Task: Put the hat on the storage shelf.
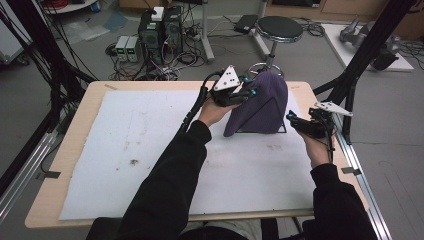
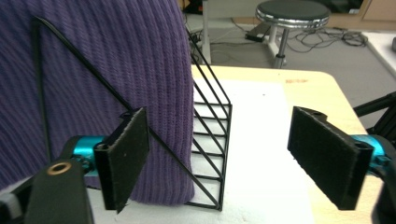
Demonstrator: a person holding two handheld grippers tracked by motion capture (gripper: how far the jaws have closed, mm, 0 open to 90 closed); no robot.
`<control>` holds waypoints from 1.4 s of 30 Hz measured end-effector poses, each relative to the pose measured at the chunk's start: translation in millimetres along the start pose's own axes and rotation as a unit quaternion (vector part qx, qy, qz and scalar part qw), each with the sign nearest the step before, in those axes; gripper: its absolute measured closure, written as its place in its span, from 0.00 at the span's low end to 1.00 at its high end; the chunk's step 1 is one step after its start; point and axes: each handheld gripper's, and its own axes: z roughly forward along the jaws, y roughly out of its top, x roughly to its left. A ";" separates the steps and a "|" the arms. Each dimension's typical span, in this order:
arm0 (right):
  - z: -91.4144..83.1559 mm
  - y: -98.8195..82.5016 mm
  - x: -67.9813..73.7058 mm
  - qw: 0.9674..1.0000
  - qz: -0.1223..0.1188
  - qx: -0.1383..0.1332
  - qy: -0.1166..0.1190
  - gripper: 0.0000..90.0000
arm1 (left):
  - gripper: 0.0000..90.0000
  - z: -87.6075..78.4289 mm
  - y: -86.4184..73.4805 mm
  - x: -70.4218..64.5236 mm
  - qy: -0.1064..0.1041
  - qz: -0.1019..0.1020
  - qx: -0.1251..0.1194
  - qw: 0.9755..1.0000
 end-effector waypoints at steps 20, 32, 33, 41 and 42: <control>-32.2 1.2 6.5 0.999 -0.014 -0.043 0.026 0.14 | 0.45 -10.0 -22.6 0.2 0.007 -0.073 -0.004 0.997; -37.5 -5.6 9.8 0.998 -0.017 -0.057 0.023 0.13 | 0.25 -32.1 -15.2 -2.9 0.043 -0.081 0.011 0.996; -38.5 -6.6 9.3 0.998 -0.017 -0.058 0.023 0.13 | 0.24 -36.7 -14.1 -3.8 0.047 -0.080 0.012 0.996; -47.7 -13.7 12.0 0.997 -0.017 -0.069 0.021 0.13 | 0.22 -85.2 -6.1 -9.6 0.073 -0.078 0.016 0.994; -48.8 -14.6 12.5 0.997 -0.018 -0.072 0.019 0.13 | 0.22 -91.6 -5.3 -11.3 0.076 -0.078 0.015 0.994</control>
